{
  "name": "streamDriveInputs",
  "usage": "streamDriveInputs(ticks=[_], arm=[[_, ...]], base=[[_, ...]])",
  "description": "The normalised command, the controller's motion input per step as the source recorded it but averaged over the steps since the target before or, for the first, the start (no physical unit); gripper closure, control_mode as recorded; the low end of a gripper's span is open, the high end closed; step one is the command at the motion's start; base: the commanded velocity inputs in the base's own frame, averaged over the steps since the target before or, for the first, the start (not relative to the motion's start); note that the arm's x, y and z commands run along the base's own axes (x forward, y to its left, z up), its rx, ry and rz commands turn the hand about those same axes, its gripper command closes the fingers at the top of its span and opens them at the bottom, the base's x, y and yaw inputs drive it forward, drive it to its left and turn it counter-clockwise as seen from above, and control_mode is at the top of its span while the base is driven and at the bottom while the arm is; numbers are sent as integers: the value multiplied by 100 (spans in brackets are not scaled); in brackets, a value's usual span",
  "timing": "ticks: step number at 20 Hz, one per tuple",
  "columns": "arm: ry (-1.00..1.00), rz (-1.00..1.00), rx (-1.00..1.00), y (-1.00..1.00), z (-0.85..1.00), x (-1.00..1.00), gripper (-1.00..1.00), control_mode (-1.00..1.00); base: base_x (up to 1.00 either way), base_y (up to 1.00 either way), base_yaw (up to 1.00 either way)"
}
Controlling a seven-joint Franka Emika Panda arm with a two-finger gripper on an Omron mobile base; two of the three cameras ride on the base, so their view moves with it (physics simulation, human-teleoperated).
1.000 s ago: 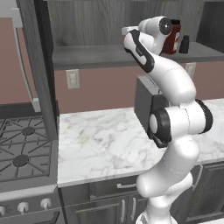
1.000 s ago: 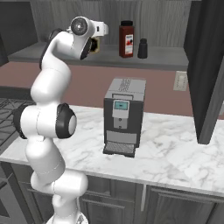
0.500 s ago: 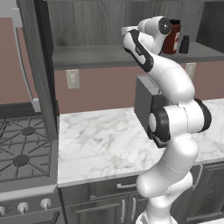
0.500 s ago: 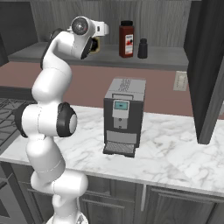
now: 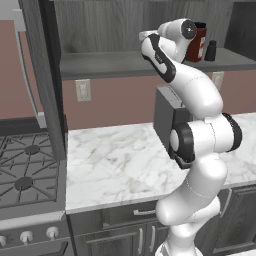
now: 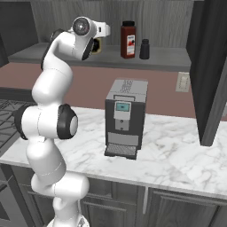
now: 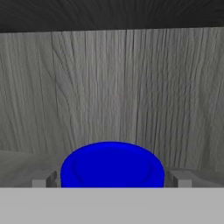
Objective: Collect the paprika, mayonnaise, and shaker from the cabinet and place them next to the stove.
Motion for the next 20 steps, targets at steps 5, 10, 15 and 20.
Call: streamDriveInputs(ticks=[5,10,15,20], arm=[[0,0,0,0,-7,0,-100,-100],[0,0,0,0,-1,2,-100,-100],[0,0,0,0,0,3,-100,-100],[0,0,0,0,0,5,-100,-100]], base=[[0,0,0],[0,0,0],[0,0,0],[0,0,0]])
